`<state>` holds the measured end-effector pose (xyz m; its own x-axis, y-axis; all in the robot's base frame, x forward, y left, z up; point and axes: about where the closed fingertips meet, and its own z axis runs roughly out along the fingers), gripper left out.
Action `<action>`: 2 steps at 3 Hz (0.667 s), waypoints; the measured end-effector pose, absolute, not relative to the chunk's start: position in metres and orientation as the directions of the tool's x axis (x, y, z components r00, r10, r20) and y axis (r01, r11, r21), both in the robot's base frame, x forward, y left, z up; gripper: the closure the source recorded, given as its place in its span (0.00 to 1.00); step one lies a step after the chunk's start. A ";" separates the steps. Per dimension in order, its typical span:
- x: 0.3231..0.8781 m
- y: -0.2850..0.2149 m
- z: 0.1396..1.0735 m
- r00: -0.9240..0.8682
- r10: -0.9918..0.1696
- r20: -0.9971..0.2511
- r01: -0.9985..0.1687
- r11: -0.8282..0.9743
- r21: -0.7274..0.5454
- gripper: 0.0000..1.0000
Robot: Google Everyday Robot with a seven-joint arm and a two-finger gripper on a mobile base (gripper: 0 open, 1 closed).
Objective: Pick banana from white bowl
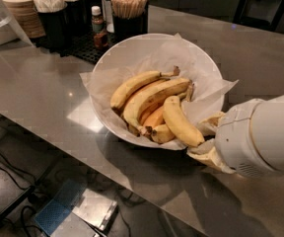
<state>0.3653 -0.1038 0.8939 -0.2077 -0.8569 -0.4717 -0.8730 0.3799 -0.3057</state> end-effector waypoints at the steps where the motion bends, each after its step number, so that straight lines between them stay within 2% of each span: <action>1: 0.367 -0.103 0.911 -0.178 -0.880 -0.440 -0.881 0.342 -0.328 1.00; 2: 0.368 -0.098 0.935 -0.125 -0.902 -0.414 -0.893 0.284 -0.350 1.00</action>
Offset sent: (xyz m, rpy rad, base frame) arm 0.0050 0.0046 0.0592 -0.1036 -0.0110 0.1445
